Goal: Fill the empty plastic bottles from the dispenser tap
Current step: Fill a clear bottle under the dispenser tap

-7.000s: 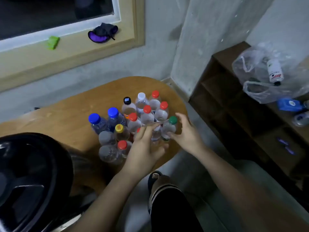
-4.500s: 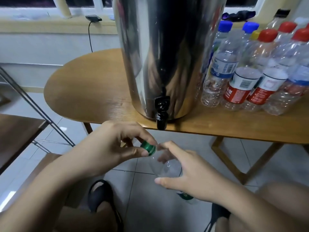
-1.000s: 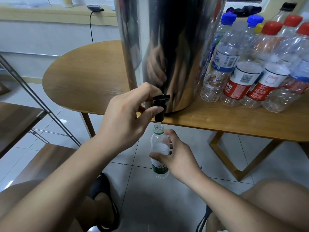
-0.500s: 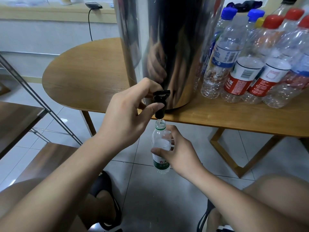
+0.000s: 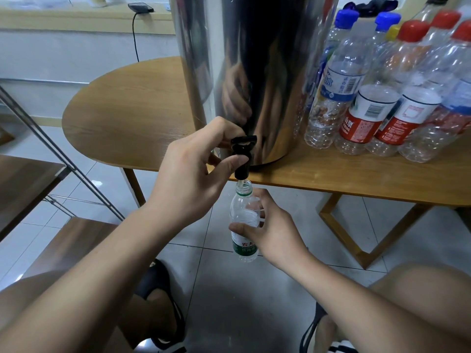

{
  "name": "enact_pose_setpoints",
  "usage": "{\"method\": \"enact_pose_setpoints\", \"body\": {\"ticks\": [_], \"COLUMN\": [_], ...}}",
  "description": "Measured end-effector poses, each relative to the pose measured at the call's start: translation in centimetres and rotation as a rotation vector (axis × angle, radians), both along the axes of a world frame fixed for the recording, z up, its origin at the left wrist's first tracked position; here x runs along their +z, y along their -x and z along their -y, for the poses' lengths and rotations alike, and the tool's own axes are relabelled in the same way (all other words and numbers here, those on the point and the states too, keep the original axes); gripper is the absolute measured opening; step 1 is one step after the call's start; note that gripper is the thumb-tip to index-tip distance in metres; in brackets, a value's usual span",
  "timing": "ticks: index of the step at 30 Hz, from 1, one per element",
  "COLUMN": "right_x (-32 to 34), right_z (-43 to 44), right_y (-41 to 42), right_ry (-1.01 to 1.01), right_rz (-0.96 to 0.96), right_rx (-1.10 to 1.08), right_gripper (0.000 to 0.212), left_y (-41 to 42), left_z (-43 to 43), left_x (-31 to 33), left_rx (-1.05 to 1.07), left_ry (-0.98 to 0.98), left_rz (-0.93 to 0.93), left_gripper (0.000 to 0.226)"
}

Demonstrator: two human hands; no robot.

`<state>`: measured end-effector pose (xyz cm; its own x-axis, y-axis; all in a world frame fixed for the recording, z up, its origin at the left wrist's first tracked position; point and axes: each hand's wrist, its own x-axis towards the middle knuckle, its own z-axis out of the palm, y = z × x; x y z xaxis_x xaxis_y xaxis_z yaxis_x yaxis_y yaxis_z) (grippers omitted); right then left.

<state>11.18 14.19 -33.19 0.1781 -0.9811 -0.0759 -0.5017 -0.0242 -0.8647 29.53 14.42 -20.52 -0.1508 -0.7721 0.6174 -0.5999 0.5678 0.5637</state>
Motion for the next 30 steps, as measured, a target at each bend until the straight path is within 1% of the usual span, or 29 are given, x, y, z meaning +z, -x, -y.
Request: {"method": "enact_pose_setpoints", "body": {"ticks": [12,23,27,30], "right_x": [-0.46,-0.26,-0.22,-0.12], "right_z": [0.21,0.08,0.12,0.09], "right_y": [-0.07,-0.08,-0.05,0.05], "right_ry": [0.006,0.009,0.007,0.010], "right_rz": [0.003,0.013,0.003,0.000], "right_rx": [-0.022,-0.014,-0.011,-0.001], "right_gripper": [0.075,0.075,0.075,0.076], "left_y": [0.05,0.05,0.18,0.15], "left_z": [-0.12,-0.23,-0.33,-0.27], "left_x": [0.16,0.37,0.53,0.51], "left_rx": [-0.012,-0.030,-0.029,-0.026], "left_ry": [-0.009,-0.020,-0.017,-0.014], "left_rz": [-0.019,-0.032,-0.026,-0.029], "left_gripper": [0.023,0.026,0.034,0.034]}}
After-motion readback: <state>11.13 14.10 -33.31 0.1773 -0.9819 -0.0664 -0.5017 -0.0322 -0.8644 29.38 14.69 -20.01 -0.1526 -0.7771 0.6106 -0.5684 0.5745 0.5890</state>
